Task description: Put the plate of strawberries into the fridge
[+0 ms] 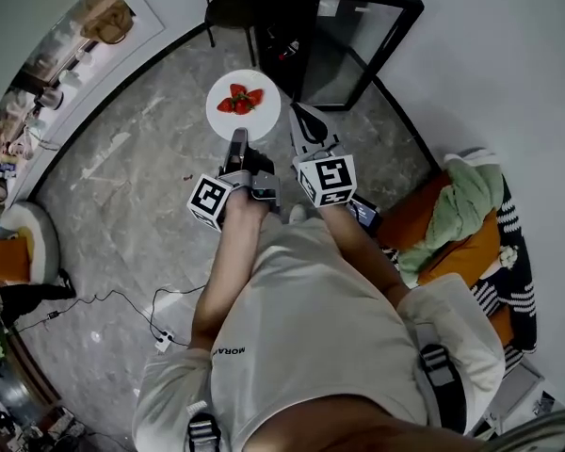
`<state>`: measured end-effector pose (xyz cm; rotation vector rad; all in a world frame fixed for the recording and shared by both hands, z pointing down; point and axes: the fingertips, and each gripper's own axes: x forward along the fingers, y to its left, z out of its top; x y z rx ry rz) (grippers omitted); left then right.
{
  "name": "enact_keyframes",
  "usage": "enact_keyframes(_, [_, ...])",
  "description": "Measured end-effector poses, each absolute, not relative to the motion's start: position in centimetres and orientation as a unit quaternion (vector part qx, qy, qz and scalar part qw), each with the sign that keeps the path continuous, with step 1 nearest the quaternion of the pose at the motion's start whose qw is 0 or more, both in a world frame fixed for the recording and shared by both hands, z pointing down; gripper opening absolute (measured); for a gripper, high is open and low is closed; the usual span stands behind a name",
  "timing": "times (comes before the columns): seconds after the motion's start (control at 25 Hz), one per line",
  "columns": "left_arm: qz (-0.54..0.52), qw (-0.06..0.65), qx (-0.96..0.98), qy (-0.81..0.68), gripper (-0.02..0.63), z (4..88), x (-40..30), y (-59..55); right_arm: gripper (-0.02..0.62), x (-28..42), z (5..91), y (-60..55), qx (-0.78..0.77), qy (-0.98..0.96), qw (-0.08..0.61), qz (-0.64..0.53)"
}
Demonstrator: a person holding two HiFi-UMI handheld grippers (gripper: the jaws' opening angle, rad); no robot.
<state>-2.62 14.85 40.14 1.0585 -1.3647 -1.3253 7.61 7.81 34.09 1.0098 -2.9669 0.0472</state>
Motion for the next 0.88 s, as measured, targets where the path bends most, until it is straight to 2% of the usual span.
enact_keyframes(0.44, [-0.533,0.48,0.429,-0.549,0.009,41.9,-6.9,8.0,0.012,3.5,35.9,0.5,0.339,-0.94,0.011,0.026])
enact_keyframes(0.88, [-0.509,0.49,0.464,-0.534,0.009,41.3,-17.0,-3.0,0.012,-7.4,35.9,-8.8,0.356,-0.934,0.008,0.026])
